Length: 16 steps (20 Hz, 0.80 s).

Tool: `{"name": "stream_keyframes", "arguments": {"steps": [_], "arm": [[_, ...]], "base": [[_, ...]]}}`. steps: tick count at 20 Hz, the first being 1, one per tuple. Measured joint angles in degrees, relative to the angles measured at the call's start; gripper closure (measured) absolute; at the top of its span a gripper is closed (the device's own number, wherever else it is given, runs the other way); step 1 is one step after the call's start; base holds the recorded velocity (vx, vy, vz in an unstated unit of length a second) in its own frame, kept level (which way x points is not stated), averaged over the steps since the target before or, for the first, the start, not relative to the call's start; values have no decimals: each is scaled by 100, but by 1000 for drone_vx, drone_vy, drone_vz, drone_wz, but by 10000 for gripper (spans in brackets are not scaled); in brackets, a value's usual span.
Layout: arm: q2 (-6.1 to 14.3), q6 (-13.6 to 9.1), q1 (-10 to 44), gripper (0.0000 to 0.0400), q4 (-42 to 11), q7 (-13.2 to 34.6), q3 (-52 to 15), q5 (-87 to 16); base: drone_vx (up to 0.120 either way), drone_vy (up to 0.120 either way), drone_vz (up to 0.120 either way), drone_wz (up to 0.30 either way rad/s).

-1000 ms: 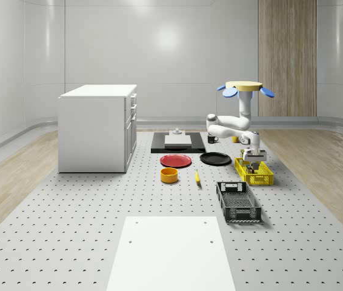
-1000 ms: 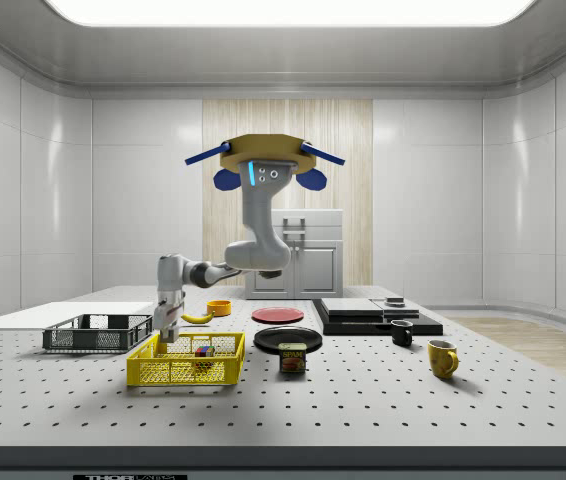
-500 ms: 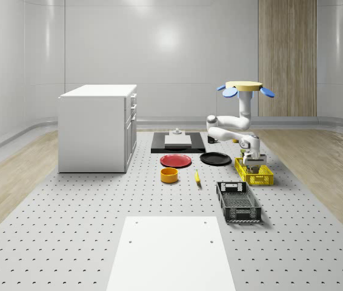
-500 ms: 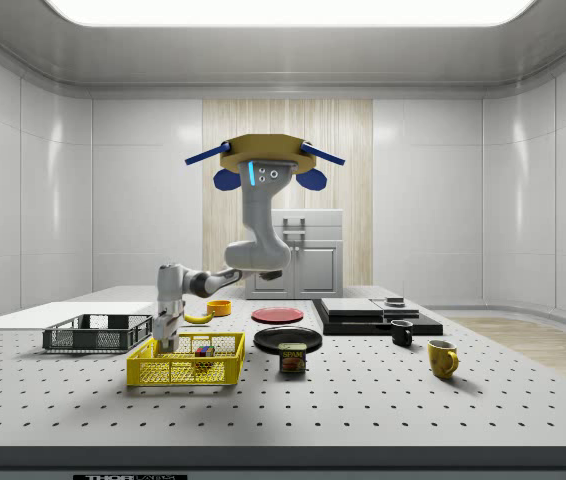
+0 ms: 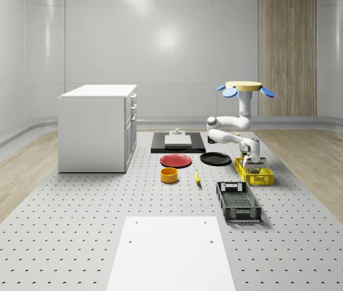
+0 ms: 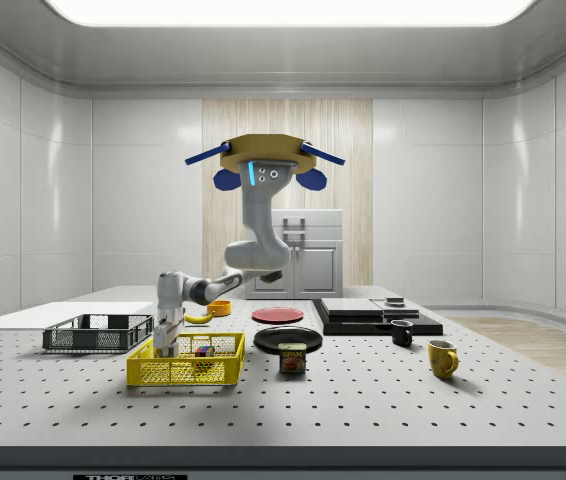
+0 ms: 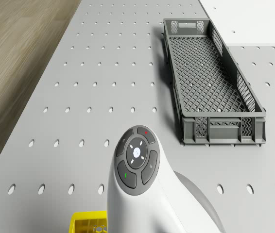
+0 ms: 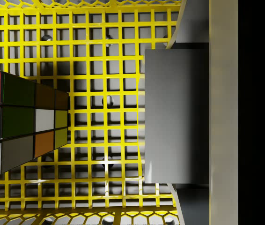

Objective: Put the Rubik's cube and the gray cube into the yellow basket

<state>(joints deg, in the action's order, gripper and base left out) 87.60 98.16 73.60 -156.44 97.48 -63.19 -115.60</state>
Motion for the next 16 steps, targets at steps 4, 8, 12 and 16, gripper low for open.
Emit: {"name": "stream_keyframes", "arguments": {"steps": [4,8,12,16], "arm": [[-47,13,11,127,48,-12,101,-106],[-83,-19,-7,47,46,-25,106,-124],[-90,-136,-78,17,-53,-39,-80,36],[-89,-273,-154,6,-171,-47,-339,269]], "base": [[0,0,0,0],[0,0,0,0],[0,0,0,0],[0,0,0,0]]}}
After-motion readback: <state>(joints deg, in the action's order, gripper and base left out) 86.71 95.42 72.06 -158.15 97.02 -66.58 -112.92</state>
